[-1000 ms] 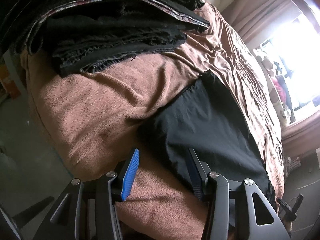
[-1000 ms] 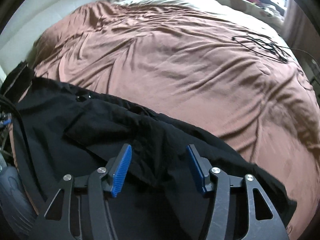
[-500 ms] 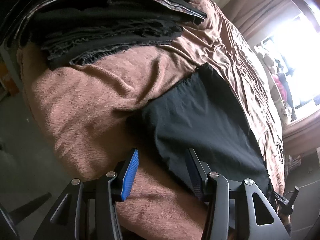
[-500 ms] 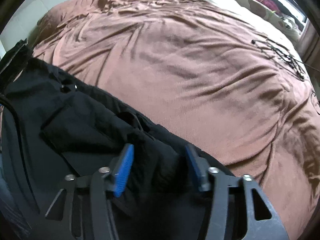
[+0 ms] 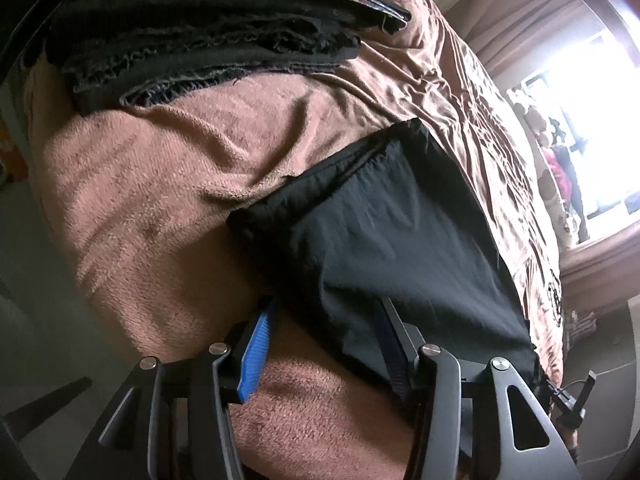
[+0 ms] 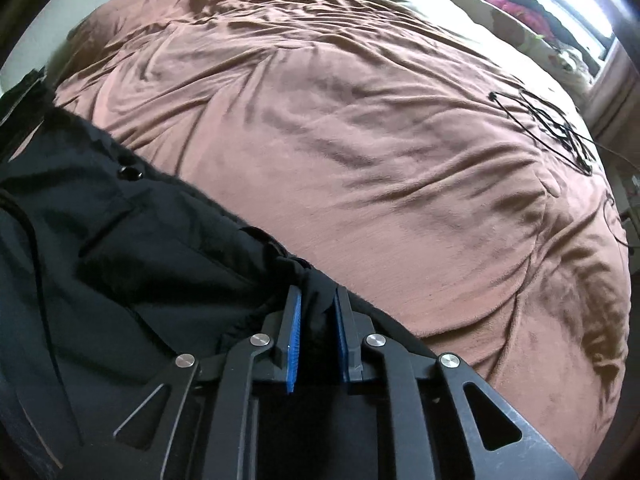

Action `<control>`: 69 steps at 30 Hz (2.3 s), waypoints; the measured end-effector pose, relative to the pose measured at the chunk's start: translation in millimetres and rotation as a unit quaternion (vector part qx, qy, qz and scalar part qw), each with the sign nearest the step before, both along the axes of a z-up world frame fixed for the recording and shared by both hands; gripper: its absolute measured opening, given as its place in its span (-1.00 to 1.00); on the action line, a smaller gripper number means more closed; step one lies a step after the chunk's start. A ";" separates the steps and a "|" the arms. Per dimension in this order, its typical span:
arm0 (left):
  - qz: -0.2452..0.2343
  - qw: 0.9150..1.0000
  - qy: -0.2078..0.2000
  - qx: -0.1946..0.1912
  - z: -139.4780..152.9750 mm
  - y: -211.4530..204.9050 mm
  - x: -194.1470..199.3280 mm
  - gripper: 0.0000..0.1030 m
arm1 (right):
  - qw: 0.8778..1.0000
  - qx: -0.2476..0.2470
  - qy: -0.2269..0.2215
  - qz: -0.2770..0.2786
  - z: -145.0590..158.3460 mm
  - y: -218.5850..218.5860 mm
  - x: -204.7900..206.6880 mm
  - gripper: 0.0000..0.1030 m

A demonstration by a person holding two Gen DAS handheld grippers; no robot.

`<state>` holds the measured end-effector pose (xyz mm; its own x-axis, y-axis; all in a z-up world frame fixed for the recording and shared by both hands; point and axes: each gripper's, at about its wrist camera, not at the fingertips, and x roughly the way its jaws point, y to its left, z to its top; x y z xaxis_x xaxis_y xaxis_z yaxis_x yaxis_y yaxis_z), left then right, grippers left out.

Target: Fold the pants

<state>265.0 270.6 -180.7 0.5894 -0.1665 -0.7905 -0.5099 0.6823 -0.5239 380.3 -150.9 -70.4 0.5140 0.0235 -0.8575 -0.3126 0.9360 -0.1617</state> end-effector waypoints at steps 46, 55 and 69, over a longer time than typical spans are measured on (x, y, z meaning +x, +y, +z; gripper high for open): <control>0.024 0.995 -0.061 -0.078 -12.1 26.9 15.4 -0.02 | 0.984 0.170 -0.002 -0.047 0.1 103.8 -110.4 -0.12; 0.015 0.996 -0.055 -0.066 -10.7 28.7 21.7 -0.93 | 0.978 0.207 0.015 -0.037 -21.7 143.1 -122.8 -0.12; -0.020 0.989 -0.136 -0.050 61.4 20.9 36.9 -0.95 | 0.984 0.169 0.062 -0.008 -55.3 191.8 -155.2 -0.46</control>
